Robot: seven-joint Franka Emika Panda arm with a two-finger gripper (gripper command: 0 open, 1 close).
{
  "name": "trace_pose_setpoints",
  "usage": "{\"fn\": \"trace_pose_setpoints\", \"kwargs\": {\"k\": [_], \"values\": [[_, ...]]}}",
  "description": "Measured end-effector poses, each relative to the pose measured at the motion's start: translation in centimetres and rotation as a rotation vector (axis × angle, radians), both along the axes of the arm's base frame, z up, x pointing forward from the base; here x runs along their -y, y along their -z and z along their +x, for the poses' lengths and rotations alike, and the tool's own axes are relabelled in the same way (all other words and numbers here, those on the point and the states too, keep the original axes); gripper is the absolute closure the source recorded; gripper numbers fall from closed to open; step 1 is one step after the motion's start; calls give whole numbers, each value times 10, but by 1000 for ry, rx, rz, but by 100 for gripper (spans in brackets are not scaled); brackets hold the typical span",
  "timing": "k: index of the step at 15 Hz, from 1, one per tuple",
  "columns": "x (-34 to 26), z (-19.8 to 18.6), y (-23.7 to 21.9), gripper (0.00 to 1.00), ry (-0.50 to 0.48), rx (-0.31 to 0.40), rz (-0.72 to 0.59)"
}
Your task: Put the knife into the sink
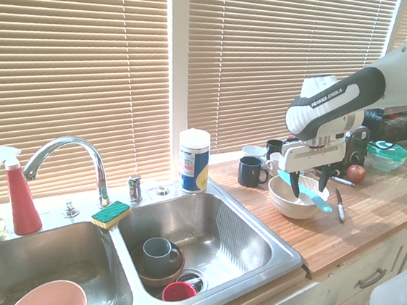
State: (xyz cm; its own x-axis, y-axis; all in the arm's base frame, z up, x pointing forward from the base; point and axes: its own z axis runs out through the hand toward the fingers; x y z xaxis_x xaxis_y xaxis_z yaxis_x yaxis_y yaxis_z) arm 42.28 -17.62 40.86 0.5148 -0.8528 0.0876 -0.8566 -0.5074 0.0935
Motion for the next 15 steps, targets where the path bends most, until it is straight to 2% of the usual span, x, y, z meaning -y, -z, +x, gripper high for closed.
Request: {"fn": "trace_pose_setpoints", "kwargs": {"k": [1,2,5,15], "values": [[2,0,6,0,2,6,0],[3,1,13,100,1,22,-1],[9,3,19,100,10,56,-3],[7,-6,20,100,-2,70,36]]}}
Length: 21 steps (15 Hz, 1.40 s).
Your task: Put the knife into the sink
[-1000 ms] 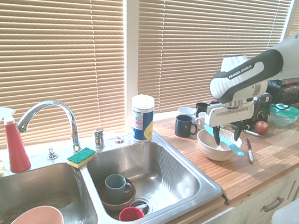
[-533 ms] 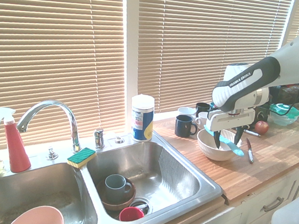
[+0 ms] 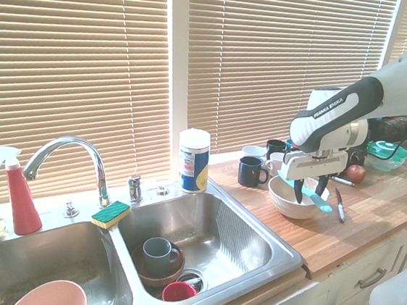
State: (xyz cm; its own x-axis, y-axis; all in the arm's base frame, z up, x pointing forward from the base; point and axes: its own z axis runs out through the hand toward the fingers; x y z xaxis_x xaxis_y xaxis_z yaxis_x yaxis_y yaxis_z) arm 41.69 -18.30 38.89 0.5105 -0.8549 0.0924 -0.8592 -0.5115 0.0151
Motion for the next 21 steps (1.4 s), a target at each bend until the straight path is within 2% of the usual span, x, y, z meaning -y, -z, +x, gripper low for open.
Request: {"fn": "trace_pose_setpoints", "kwargs": {"k": [14,18,21], "values": [[-4,0,-4,100,-30,24,-2],[-23,-1,-56,100,-60,87,-8],[-83,4,-94,100,-156,124,-12]]}}
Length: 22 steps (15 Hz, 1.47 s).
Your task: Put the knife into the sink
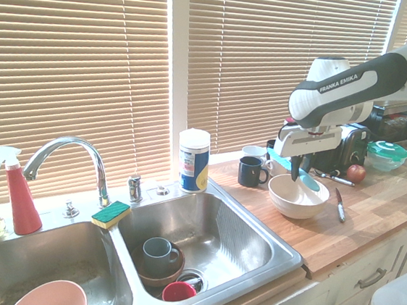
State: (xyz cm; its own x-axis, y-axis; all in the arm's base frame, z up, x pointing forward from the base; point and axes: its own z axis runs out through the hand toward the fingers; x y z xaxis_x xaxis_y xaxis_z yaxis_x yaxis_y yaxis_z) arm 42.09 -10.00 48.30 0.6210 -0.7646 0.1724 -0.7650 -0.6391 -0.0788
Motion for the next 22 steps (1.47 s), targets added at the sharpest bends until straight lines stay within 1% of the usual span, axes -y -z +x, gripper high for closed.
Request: {"fn": "trace_pose_setpoints", "kwargs": {"k": [2,5,8,13,17,22], "values": [[-56,12,4,100,-60,-5,-17],[-142,34,40,100,-112,-2,-25],[-188,49,87,100,-98,4,-25],[-203,72,184,100,-20,-6,-20],[-206,90,233,100,25,-34,-21],[-209,106,280,100,44,-67,-33]]}}
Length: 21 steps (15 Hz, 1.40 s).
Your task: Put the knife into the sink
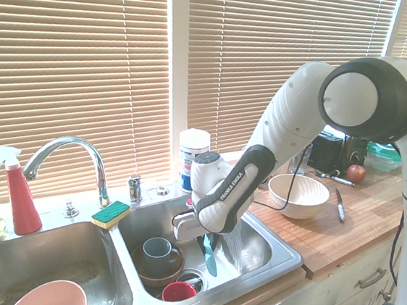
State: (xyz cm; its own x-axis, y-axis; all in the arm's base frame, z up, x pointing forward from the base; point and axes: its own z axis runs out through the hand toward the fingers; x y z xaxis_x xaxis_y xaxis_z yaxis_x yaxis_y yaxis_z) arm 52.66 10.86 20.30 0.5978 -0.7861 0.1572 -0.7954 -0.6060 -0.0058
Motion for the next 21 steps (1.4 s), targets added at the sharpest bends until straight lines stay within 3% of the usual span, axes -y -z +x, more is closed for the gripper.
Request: {"fn": "trace_pose_setpoints", "kwargs": {"k": [10,11,21], "values": [[7,-13,65,100,24,-56,-4],[7,-12,69,0,27,-55,2],[5,-12,72,0,8,-58,31]]}}
